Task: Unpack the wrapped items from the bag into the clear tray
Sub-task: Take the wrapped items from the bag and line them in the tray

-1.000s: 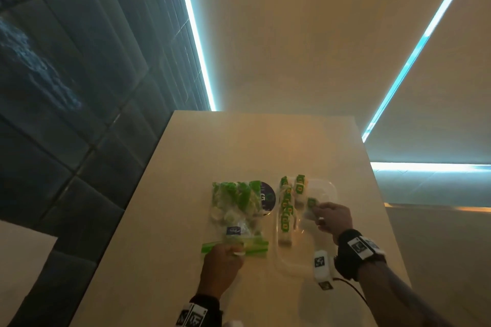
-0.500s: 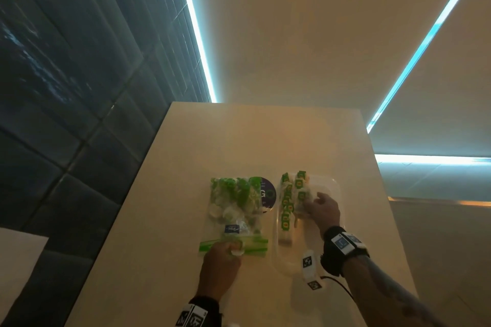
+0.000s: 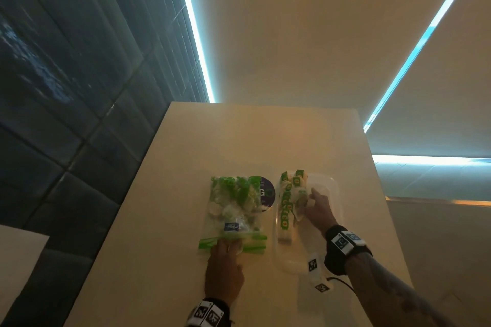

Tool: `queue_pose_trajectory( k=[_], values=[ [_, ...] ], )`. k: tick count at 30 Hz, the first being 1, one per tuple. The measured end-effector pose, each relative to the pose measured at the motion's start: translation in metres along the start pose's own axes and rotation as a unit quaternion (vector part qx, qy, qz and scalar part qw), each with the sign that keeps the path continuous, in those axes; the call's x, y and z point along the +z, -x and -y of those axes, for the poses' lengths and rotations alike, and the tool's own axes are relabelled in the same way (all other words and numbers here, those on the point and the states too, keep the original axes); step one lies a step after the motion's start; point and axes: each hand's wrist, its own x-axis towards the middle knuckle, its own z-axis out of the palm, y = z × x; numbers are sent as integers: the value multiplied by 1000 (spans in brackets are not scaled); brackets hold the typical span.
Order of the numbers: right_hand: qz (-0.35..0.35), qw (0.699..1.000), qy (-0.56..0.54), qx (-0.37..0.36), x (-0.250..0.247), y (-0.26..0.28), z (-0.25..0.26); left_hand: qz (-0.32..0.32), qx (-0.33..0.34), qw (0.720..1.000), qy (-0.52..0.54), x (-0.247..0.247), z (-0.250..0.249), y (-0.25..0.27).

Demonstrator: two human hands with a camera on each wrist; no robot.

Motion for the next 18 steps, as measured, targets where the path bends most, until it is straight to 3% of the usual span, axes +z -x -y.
queue_pose_trajectory(
  k=[9,18],
  values=[
    [-85,994,14,69,4,30,3,-11,2,1000,9,-5,-3,-1],
    [-90,992,56,73,7,26,2,-6,15,1000,21,-5,3,-1]
  ],
)
